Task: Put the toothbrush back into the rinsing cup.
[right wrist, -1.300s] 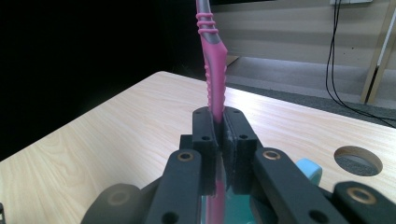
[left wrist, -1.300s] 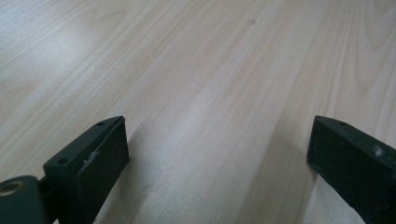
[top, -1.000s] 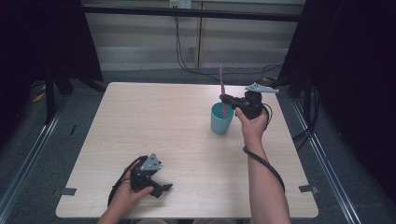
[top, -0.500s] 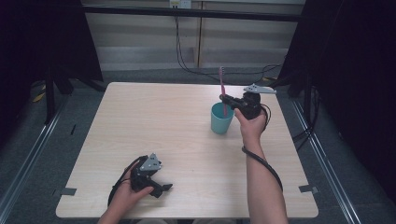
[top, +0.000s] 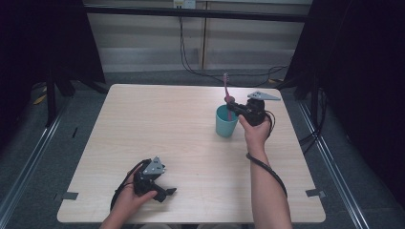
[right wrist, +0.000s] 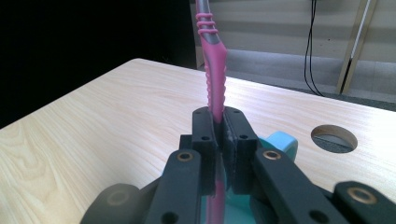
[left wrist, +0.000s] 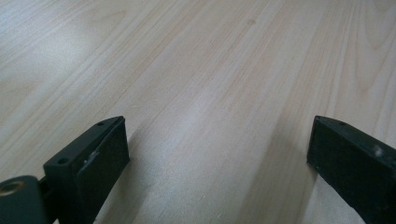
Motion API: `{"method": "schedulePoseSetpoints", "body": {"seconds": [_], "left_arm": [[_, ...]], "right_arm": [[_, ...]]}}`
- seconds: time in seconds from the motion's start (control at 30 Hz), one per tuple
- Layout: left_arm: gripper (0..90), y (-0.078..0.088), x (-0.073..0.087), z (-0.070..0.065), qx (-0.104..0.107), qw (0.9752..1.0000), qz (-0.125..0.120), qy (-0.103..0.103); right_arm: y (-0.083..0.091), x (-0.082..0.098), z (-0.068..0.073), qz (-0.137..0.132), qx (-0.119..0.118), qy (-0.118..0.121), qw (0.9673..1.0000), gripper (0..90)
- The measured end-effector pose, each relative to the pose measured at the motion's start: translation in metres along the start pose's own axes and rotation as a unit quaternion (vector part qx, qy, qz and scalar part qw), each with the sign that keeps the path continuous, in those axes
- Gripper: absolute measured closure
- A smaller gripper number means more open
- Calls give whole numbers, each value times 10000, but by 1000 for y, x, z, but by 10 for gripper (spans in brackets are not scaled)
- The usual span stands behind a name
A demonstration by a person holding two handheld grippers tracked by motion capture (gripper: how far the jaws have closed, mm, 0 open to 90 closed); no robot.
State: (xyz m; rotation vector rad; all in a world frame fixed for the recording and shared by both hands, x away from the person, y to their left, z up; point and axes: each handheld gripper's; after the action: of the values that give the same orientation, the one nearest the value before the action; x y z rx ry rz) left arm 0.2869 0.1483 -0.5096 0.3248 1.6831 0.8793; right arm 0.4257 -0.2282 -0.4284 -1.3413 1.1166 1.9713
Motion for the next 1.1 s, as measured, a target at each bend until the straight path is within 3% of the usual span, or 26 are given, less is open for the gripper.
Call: {"method": "schedulePoseSetpoints", "body": {"seconds": [1.1], "left_arm": [[53, 0, 0, 0, 22, 10000, 6, -15]], "right_arm": [[-9, 16, -2, 149, 71, 10, 9999, 837]]}}
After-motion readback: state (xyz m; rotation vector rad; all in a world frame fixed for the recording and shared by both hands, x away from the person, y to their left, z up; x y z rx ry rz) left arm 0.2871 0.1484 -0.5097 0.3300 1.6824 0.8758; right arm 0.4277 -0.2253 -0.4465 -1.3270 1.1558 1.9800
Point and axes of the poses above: each handheld gripper's, and its own axes: y roughly backward along the jaws, x roughly out of its underside, z roughly to its left, and after that the axes turned 3 degrees about x, right-handed
